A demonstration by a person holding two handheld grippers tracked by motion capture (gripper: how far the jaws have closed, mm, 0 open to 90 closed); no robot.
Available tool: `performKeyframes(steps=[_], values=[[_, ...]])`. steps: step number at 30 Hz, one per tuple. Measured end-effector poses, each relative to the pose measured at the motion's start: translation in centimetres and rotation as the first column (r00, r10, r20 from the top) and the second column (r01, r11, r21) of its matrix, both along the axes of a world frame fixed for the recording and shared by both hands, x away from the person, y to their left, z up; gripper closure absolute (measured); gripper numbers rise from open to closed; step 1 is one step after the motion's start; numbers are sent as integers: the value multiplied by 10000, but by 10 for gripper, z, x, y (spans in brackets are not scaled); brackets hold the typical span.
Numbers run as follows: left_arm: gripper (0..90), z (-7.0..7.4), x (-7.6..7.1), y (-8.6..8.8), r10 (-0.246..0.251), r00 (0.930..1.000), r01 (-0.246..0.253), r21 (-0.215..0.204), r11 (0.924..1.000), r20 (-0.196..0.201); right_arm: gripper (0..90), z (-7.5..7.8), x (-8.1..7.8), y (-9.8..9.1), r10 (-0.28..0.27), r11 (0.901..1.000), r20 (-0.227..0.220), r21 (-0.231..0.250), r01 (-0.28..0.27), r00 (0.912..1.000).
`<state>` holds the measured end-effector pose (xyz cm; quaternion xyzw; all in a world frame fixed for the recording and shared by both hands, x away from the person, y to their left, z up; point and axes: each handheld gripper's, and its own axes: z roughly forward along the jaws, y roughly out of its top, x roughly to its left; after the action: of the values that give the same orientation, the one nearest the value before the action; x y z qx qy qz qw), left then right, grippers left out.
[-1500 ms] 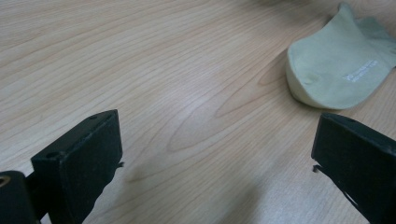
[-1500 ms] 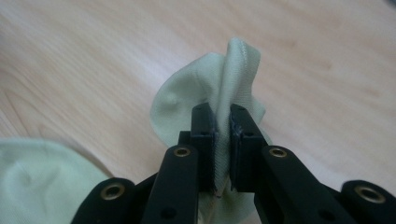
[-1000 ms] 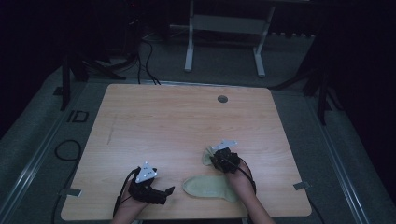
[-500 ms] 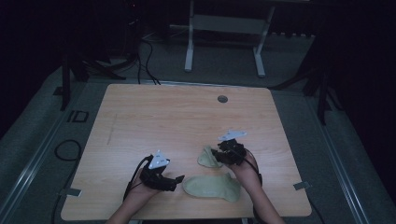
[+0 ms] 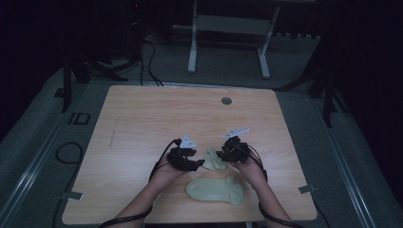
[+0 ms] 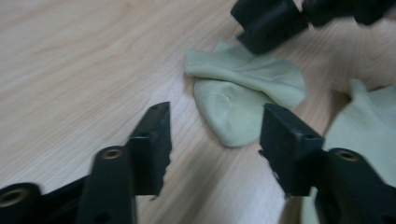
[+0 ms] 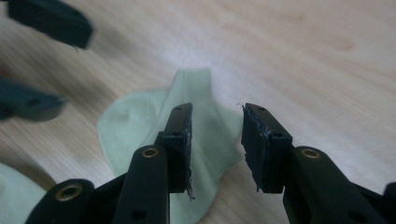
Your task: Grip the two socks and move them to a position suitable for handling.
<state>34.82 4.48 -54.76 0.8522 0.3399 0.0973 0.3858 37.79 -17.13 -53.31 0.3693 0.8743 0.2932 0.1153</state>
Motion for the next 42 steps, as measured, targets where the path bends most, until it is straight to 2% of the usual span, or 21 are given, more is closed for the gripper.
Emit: performKeyframes(steps=[2, 4, 9, 12, 17, 21, 23, 24, 27, 30, 33, 37, 42], values=[[513, -4, 4, -5, -28, 10000, 29, 85, 10000, -83, 649, -6, 0, 1, 31, 9995, -4, -301, -31, 10000], [554, -7, 8, -8, -119, 9998, 122, 180, 9998, -170, 702, -9, 0, 2, -3, 9989, -39, -462, 2, 10000], [620, -13, 12, -16, -342, 9991, 352, 378, 9987, -258, 784, -11, -2, 2, 129, 9988, -14, -470, -129, 9999], [676, -15, 12, -19, -385, 9988, 393, 261, 9989, -313, 803, -12, -3, 3, 170, 9984, 26, -537, -169, 9999], [855, -15, 12, -24, -449, 9983, 459, 260, 9986, -370, 820, -13, -4, 2, 85, 9992, 68, -381, -82, 9999], [871, -11, 10, -22, -276, 9993, 278, 102, 9996, -267, 831, -9, -5, 0, 83, 9995, 69, -294, -81, 9999], [874, -9, 10, -20, -242, 9994, 243, 39, 9997, -232, 832, -3, -7, -3, 25, 10000, 194, -69, -24, 9998], [874, -3, 8, -15, -176, 9997, 173, -152, 9997, -177, 834, 2, -9, -5, -10, 10000, 273, 66, 8, 9996], [874, 8, 4, -7, -116, 9999, 116, 41, 9999, 107, 837, 16, -14, -13, -121, 9994, 558, 327, 103, 9984], [874, 17, 2, 3, 29, 9997, -30, 54, 10000, 227, 837, 32, -19, -25, -314, 9974, 818, 670, 259, 9962], [874, 21, 0, 12, 143, 9996, -146, 115, 9998, 244, 837, 40, -25, -38, -477, 9955, 921, 864, 398, 9946], [873, 17, -2, 18, 17, 10000, -19, 235, 9997, 70, 837, 37, -31, -53, -738, 9942, 813, 847, 669, 9940], [872, 7, -2, 17, 0, 9999, 3, 319, 9995, -101, 836, 19, -30, -65, -933, 9930, 295, 758, 908, 9952]])
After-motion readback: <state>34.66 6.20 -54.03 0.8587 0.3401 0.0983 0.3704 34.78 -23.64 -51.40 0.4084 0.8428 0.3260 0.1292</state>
